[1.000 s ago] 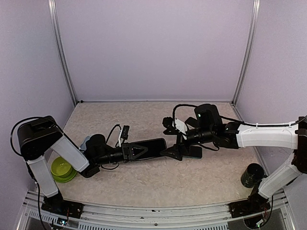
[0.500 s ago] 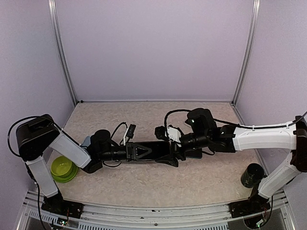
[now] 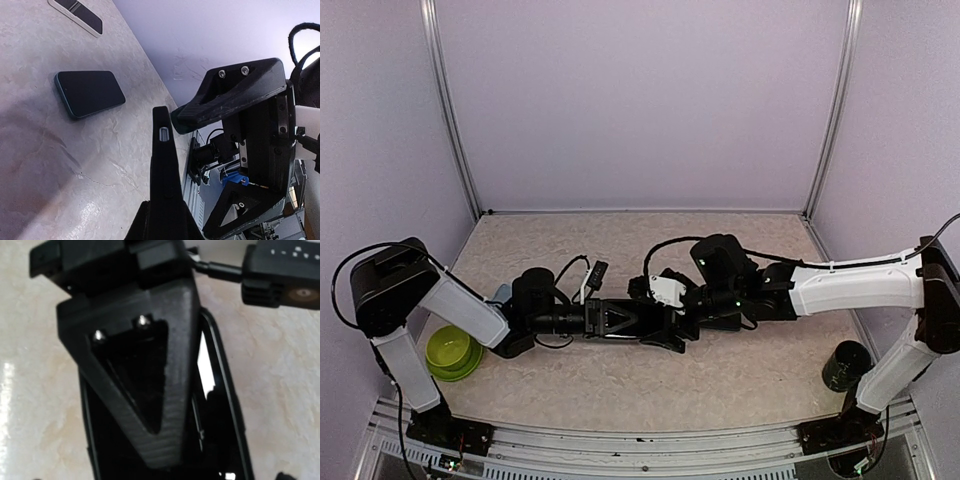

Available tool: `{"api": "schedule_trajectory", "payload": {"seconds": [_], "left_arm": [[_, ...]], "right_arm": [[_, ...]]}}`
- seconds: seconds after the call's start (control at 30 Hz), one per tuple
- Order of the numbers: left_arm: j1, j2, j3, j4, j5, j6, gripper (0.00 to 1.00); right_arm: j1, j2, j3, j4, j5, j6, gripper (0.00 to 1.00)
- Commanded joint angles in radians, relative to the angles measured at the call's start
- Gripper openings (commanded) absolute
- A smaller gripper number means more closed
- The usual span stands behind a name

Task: Put the phone into the phone case
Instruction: Pass from the left arm to the right

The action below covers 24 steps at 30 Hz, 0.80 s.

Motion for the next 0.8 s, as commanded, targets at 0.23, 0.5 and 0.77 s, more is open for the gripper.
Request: {"api": "schedule_trajectory", "payload": {"seconds": [0.23, 0.5, 0.77], "left_arm": [[-0.007, -0.023, 0.073, 0.022, 0.034, 0.025, 0.00], [-0.013, -0.011, 0.075, 0.031, 0.036, 0.019, 0.00], [-0.021, 0.005, 0.074, 0.050, 0.034, 0.008, 0.00]], "right_arm": [[0.031, 0.041, 0.033, -0.028, 0.071, -0.032, 1.00], [0.059, 0.066, 0.032, 0.002, 0.176, -0.046, 1.00], [0.095, 0.086, 0.035, 0.046, 0.259, -0.058, 1.00]]}}
